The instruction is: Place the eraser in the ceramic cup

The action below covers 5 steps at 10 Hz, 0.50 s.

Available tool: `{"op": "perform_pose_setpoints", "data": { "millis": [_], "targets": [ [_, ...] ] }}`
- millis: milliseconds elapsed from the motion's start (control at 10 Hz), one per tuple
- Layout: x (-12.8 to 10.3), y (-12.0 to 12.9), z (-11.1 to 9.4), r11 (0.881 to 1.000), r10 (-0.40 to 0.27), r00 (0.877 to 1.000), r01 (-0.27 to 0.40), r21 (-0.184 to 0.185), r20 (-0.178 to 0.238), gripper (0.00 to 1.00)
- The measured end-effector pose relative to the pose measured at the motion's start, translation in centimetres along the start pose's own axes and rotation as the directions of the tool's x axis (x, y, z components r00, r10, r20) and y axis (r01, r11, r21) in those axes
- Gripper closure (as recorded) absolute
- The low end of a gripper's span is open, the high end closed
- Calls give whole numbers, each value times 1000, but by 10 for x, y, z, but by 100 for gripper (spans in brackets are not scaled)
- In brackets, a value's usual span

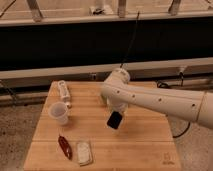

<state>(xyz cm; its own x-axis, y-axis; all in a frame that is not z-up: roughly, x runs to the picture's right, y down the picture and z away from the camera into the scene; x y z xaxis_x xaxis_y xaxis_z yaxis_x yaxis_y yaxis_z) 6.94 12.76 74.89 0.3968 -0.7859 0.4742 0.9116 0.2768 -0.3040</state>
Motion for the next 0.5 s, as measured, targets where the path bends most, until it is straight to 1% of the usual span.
{"op": "perform_pose_setpoints", "data": {
  "millis": [200, 400, 500],
  "targets": [
    [-2, -33, -9, 999, -36, 999, 36, 10, -19, 100],
    [1, -49, -15, 998, -58, 998, 58, 9, -33, 100],
    [3, -51, -17, 998, -66, 997, 67, 6, -39, 100]
  ]
}}
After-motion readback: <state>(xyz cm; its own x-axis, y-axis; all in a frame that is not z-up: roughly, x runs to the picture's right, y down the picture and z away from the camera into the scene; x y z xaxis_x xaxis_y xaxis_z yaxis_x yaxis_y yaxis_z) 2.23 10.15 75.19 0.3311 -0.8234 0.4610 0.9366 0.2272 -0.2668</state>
